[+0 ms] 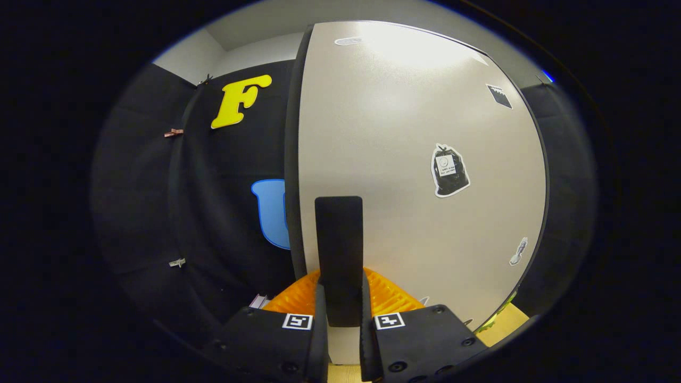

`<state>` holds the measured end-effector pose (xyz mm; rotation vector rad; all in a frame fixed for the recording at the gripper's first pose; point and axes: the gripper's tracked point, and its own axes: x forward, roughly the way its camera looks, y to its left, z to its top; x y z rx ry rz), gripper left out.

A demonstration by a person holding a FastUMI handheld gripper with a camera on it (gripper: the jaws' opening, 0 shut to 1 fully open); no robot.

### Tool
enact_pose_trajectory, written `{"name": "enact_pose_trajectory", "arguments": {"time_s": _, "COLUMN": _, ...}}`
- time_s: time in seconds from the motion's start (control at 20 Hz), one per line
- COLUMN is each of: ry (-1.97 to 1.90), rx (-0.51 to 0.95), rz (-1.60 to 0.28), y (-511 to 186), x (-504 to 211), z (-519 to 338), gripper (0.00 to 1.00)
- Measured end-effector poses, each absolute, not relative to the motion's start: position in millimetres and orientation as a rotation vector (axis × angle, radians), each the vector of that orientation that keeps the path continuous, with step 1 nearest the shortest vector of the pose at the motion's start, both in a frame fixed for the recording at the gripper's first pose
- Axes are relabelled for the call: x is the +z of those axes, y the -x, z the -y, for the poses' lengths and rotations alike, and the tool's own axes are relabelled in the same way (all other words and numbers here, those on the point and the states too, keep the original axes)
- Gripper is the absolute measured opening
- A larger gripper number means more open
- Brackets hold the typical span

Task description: Open the shoe cabinet door, grab the shoes and put them into the shoe cabinet, then close the shoe cabinet door.

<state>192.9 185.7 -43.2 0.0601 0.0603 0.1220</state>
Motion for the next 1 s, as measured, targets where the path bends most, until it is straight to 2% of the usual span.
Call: {"name": "enact_pose_trajectory", "arguments": {"time_s": 1.0, "ry": -0.074, "rx": 0.278, "rz": -0.067, "y": -70.3, "x": -31.0, "z": -134.3, "gripper": 0.27}}
